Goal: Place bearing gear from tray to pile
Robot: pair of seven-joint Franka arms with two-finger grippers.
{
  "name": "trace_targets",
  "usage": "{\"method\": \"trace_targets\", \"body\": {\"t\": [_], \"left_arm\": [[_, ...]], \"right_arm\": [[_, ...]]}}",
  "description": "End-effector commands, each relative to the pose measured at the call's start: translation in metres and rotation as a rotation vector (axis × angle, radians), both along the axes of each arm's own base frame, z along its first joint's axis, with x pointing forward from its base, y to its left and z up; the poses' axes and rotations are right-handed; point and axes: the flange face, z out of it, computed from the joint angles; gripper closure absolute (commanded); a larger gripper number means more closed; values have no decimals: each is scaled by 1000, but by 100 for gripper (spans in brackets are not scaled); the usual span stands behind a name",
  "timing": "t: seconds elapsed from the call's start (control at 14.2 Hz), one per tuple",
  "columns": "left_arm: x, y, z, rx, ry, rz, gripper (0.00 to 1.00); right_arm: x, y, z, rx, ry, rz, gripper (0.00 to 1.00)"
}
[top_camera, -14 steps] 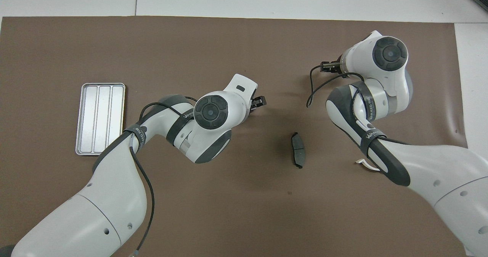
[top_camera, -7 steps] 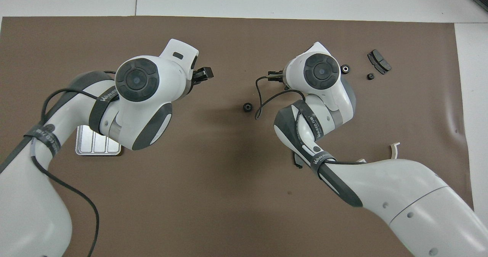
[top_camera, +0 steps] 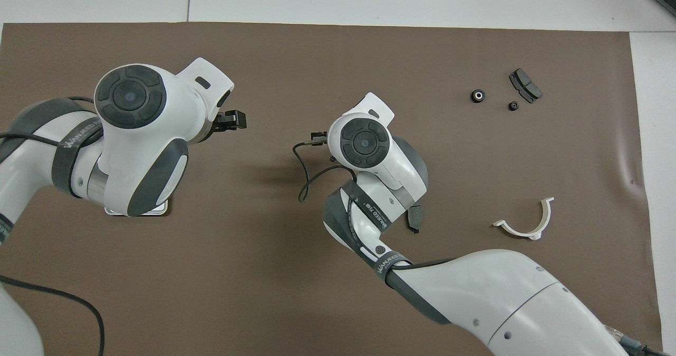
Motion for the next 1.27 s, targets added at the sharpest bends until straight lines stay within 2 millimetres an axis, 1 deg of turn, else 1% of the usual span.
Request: {"method": "trace_targets", "body": {"t": [0.0, 0.07, 0.14, 0.21, 0.28, 0.42, 0.56, 0.64, 0.71, 0.78, 0.85, 0.92, 0.99, 1.06, 1.13, 1.2], "left_arm": [[3, 35, 28, -16, 43, -20, 0], [4, 51, 46, -34, 46, -37, 0], [4, 63, 55, -41, 53, -47, 0], [5, 81, 61, -38, 53, -42, 0], [5, 94, 62, -45, 64, -39, 0], [5, 119, 72, -70, 70, -45, 0], [4, 155, 77, -57, 89, -75, 0], [2, 157, 86, -62, 92, -133, 0], [3, 176, 100, -60, 86, -134, 0], [1, 188, 106, -62, 96, -131, 0], [-3, 196, 116, -69, 81, -146, 0], [-7, 203, 123, -74, 74, -168, 0], [-11, 200, 127, -73, 79, -183, 0], [-16, 196, 135, -73, 88, -188, 0], [-27, 192, 152, -74, 99, -198, 0], [-40, 187, 166, -74, 109, -209, 0]], "right_arm": [[-12, -8, -17, -30, 19, 1, 34], [-13, -9, -20, -39, 20, 5, 36], [-14, -10, -22, -43, 25, 5, 38], [-14, -10, -22, -43, 25, 4, 45], [-14, -10, -22, -43, 25, 4, 50], [-14, -10, -22, -41, 25, 1, 60], [-12, -12, -22, -41, 24, -3, 69], [-10, -15, -22, -42, 23, -6, 76], [-8, -18, -21, -41, 21, -12, 81], [-5, -22, -21, -42, 20, -17, 82], [-1, -26, -19, -44, 16, -21, 83], [4, -33, -16, -50, 14, -26, 84], [14, -53, -14, -61, 12, -48, 84], [23, -71, -7, -74, 10, -49, 84], [30, -89, 0, -87, 12, -41, 84], [41, -118, 7, -98, 15, -57, 84]]}}
